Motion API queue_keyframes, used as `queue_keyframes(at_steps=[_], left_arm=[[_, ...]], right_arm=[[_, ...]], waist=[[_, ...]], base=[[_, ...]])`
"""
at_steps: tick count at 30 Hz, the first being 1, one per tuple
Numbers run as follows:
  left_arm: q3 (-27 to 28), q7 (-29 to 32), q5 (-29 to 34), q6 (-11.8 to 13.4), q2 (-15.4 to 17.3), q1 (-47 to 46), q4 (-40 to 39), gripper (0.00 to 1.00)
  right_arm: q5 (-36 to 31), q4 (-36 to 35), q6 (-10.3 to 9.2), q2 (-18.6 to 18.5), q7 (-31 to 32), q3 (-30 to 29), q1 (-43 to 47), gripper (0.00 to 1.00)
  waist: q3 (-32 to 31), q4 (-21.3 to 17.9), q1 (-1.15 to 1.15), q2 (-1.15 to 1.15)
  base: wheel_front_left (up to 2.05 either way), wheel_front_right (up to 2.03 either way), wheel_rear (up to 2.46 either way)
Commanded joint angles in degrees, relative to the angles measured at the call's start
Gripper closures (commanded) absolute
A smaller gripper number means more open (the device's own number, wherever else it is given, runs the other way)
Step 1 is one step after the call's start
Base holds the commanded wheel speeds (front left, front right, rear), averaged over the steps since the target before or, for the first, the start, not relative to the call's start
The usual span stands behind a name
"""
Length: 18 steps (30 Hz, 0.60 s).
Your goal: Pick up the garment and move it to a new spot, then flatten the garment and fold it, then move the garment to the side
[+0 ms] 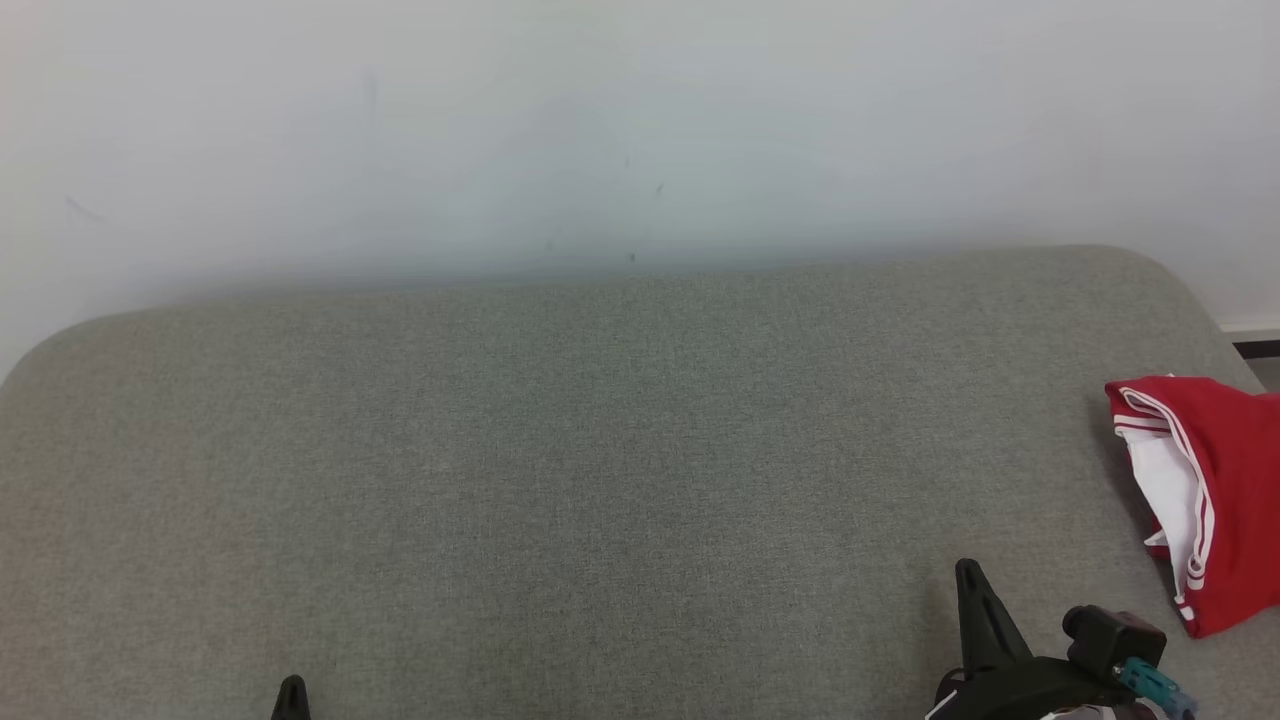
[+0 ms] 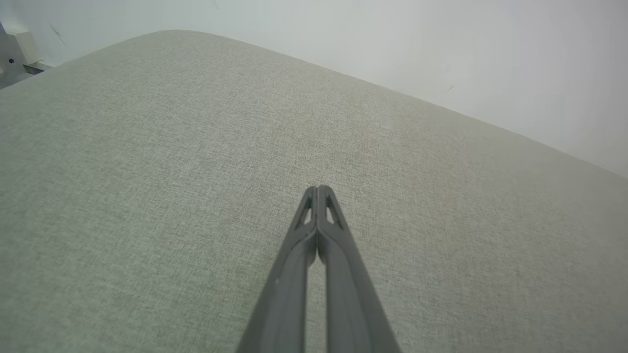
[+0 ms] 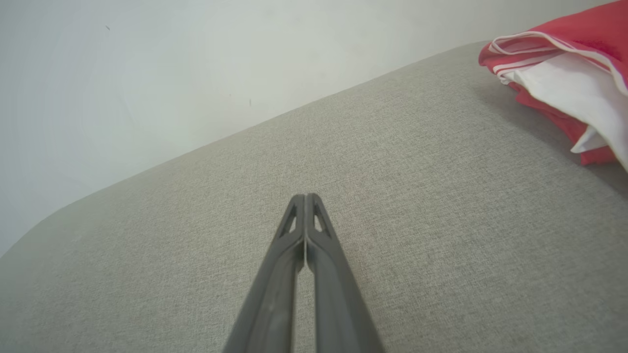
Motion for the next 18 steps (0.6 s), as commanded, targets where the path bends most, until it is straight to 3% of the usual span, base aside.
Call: queue_keyframes(at_steps=[1, 18], left_arm=[[0.21, 0.30, -2.07, -0.17, 0.27, -1.59, -1.22, 1.00], [0.46, 4.12, -18.35, -1.06, 0.35, -3.18, -2.68, 1.00]], right_arm=[[2.22, -1.42, -0.01, -0.03, 0.36, -0.12, -0.90, 1.00], [18.59, -4.62, -0.03, -0.01, 4.24, -0.75, -0.43, 1.00]], waist=[[0.02, 0.01, 0.00, 0.00], [0.31, 0.26, 0.00, 0.00]], base=[[0.00, 0.00, 0.00], [0.00, 0.00, 0.00]])
